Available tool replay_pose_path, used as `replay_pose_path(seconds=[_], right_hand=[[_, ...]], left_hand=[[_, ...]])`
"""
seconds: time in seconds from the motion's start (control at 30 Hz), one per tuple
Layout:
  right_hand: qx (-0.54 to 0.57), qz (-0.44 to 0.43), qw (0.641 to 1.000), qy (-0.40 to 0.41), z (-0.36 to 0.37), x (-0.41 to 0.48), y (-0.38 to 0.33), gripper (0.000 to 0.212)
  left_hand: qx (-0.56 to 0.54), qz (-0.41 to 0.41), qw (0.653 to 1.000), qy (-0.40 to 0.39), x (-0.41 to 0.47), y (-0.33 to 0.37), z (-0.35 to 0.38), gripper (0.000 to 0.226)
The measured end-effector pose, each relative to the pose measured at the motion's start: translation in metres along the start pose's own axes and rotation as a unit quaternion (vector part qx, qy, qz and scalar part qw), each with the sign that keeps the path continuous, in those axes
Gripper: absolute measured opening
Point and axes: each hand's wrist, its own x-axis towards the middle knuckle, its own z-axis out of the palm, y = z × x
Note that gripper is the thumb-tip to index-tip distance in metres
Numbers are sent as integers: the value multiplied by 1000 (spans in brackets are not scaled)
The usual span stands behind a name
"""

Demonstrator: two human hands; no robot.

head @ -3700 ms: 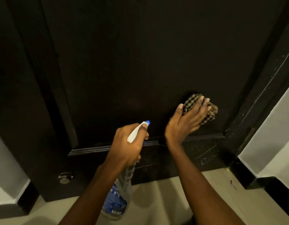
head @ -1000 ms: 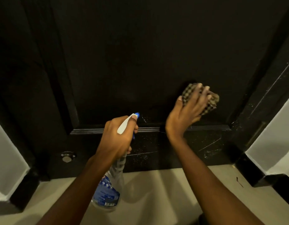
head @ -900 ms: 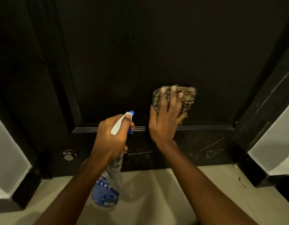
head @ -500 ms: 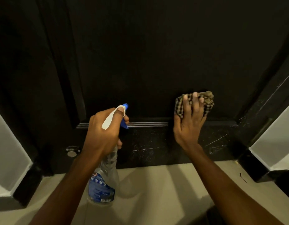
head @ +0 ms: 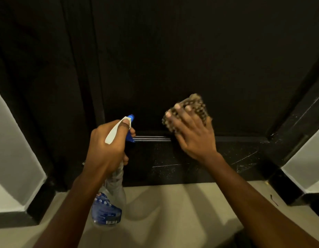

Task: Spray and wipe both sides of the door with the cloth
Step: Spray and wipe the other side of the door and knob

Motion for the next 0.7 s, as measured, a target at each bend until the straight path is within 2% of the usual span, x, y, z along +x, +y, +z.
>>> replay_pose_path(seconds=[0.03,0.1,0.13,0.17,0.2,0.23,0.3,0.37,0.4,0.47,0.53,0.57,0.63,0.67,0.7], right_hand=[[33,86,995,34,-4,13,-4,66],[101,239,961,94,-4,39,-25,67],[121,282,946,105,-2,49,-38,68],[124,289,944,97,1,53,-50,70],[110,259,957,75,7,50,-59,71],[85,193,976,48,13,39,-64,71],[12,4,1000,0,26,7,-57,69],[-37,-126,991,-39,31,-22,-38,69],[-52,-141,988,-46,31,-30,-26,72],[-42,-74,996,-38,20,-36,-4,77],[15,79,997,2,3,-22,14,76],[52,167,984,39,-5,-5,19,74],[108,313,935,127,-17,38,12,71],[118,357,913,156,-21,58,3,70],[116,371,907,163,-22,72,-8,69]], left_hand=[[-3,-1,1000,1,0,-1,0,35],[0,-2,1000,5,0,-1,-1,36],[4,0,1000,8,1,-1,-1,36],[5,2,1000,10,1,-1,-2,37],[4,5,1000,12,1,0,-2,37],[3,8,1000,15,1,1,-3,37],[3,8,1000,21,1,2,-3,36],[-1,5,1000,18,1,4,-5,35],[-5,3,1000,14,1,4,-5,35],[-8,-6,1000,7,2,4,-5,36],[-7,-14,1000,2,2,6,-3,36],[-7,-17,1000,-2,3,8,-1,35],[-6,-19,1000,-8,4,13,3,35],[-6,-18,1000,-10,4,16,5,35],[-8,-17,1000,-11,6,20,6,35]])
